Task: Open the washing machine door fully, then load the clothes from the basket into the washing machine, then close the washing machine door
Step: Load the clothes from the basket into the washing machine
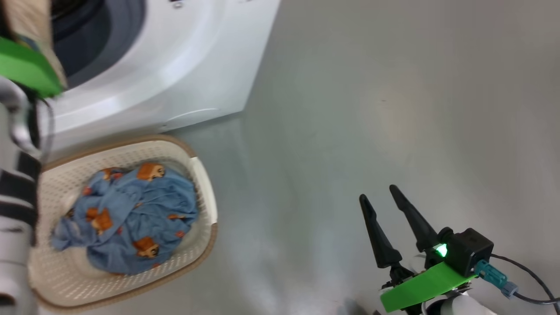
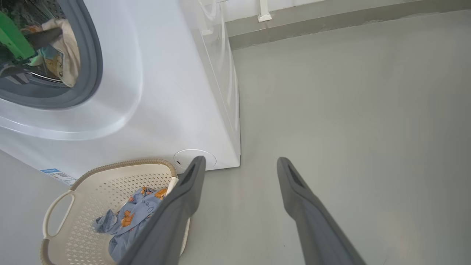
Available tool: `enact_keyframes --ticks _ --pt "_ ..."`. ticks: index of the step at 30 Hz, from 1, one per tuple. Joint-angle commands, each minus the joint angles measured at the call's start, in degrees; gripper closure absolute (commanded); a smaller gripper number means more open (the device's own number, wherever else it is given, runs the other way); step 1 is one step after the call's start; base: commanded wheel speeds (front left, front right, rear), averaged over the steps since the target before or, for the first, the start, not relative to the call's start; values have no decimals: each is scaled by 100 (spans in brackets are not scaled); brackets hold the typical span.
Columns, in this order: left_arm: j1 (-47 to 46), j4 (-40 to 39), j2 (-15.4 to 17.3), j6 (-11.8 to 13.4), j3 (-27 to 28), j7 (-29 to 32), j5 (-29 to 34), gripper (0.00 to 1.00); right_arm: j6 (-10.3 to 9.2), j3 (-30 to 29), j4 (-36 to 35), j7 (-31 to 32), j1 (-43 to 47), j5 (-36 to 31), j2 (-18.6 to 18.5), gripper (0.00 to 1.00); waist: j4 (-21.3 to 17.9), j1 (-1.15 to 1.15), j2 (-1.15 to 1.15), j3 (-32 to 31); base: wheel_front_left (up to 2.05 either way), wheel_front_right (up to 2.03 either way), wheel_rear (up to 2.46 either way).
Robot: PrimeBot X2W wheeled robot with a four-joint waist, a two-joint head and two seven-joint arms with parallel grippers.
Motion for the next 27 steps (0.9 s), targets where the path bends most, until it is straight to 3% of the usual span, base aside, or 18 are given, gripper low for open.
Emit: enact_keyframes --ticks 1,10,12,22,24,25,26,27 --pt "-309 -29 341 68 119 -35 92 100 35 205 -95 -68 -7 69 -27 0 -269 0 0 116 0 0 0" --pt "-1189 310 961 115 180 -36 210 100 35 432 -143 -68 131 335 -27 0 -925 0 0 497 0 0 0" --pt "-1439 214 1182 240 214 -36 291 100 35 492 -158 -68 177 425 -27 0 -1116 0 0 651 0 0 0" --pt "-1854 1029 1656 354 -85 350 667 100 35 686 -201 -68 307 648 -27 0 -1412 0 0 795 0 0 0" --pt "-1952 1260 1644 274 -187 642 717 62 35 673 -202 -68 323 666 -27 0 -1396 0 0 800 0 0 0" --pt "-2005 1320 1648 260 -272 707 786 19 35 662 -198 -68 327 674 -27 0 -1378 0 0 801 0 0 0" --pt "-2056 1364 1627 245 -331 734 826 0 35 646 -191 -68 323 680 -27 0 -1344 0 0 794 0 0 0" --pt "-2097 1412 1594 247 -370 764 845 0 35 636 -182 -68 311 684 -27 0 -1310 0 0 784 0 0 0"
